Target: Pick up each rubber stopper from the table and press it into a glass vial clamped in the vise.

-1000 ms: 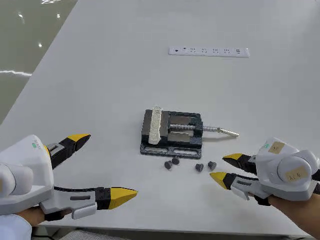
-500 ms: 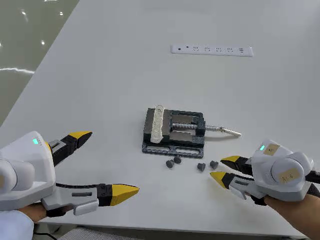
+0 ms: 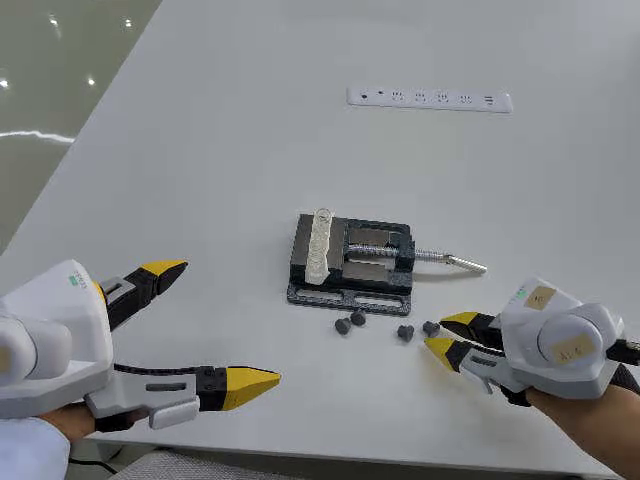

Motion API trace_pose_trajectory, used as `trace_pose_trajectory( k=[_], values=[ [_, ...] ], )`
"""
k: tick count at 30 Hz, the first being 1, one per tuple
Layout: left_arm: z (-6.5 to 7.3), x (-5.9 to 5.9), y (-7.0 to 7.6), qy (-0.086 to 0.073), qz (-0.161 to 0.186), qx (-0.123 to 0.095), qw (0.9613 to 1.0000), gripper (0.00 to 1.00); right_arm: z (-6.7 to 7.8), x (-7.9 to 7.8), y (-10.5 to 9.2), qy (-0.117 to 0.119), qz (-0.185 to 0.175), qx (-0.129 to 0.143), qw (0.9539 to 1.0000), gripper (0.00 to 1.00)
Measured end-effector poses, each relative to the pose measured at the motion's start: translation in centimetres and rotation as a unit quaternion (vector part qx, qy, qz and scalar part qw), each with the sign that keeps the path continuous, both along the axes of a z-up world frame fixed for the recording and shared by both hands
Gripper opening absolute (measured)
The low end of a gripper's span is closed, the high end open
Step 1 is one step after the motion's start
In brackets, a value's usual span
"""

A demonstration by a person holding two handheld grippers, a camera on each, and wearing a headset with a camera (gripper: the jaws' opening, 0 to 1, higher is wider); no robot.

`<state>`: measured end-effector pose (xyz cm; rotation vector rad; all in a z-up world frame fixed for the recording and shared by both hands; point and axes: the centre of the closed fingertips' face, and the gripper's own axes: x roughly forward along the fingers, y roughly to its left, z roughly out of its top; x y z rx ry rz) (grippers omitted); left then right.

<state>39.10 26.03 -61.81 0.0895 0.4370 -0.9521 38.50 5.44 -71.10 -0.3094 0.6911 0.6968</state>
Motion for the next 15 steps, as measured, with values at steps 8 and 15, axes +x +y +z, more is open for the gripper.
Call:
trace_pose_trajectory(
  k=[8, 15],
  values=[
    [0.09, 0.02, -0.13, -0.002, -0.004, -0.001, 1.0000, 0.99, -0.08, 0.00, 0.04, -0.003, 0.004, -0.006, 1.0000, 0.09],
    [0.13, 0.06, -0.39, -0.003, -0.010, 0.002, 0.9999, 0.99, -0.09, 0.06, 0.00, -0.010, 0.010, -0.013, 0.9998, 0.08]
  ],
)
